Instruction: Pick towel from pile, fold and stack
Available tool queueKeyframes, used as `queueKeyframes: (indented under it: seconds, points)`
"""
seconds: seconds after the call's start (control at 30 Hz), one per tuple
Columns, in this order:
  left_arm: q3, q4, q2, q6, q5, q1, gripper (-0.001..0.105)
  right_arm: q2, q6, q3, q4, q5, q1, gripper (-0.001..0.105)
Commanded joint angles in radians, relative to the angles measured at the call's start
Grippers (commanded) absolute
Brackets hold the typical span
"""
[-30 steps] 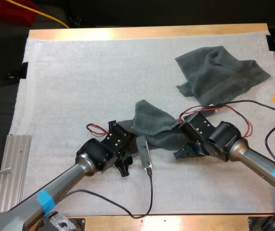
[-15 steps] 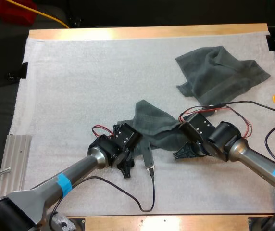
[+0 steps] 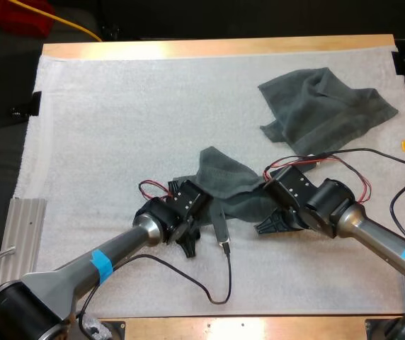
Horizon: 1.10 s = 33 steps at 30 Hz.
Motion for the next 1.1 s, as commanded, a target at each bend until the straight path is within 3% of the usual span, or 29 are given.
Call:
queueKeyframes:
  seconds: [0.0, 0.07, 0.23, 0.43, 0.7, 1.07]
  points:
    - [-0.002, -0.008, 0.004, -0.012, -0.02, 0.007, 0.042, -0.006, 0.004, 0.001, 0.003, -0.003, -0.002, 0.001]
    - [-0.002, -0.008, 0.004, -0.012, -0.014, 0.012, 0.036, -0.006, 0.004, 0.001, 0.003, -0.003, -0.002, 0.001]
    - [-0.002, -0.008, 0.004, -0.024, 0.024, 0.012, 0.032, -0.006, 0.004, 0.001, 0.003, -0.003, -0.002, 0.001]
    - [-0.002, 0.016, 0.004, -0.061, 0.085, 0.012, 0.0, -0.006, 0.004, 0.001, 0.009, -0.003, -0.002, 0.001]
    - [-0.022, 0.061, 0.004, -0.125, 0.082, 0.012, 0.0, -0.006, 0.006, 0.001, 0.009, -0.006, -0.002, 0.001]
    - [-0.23, 0.311, -0.003, -0.146, 0.092, 0.012, 0.0, -0.085, 0.033, -0.002, -0.019, -0.033, -0.021, 0.001]
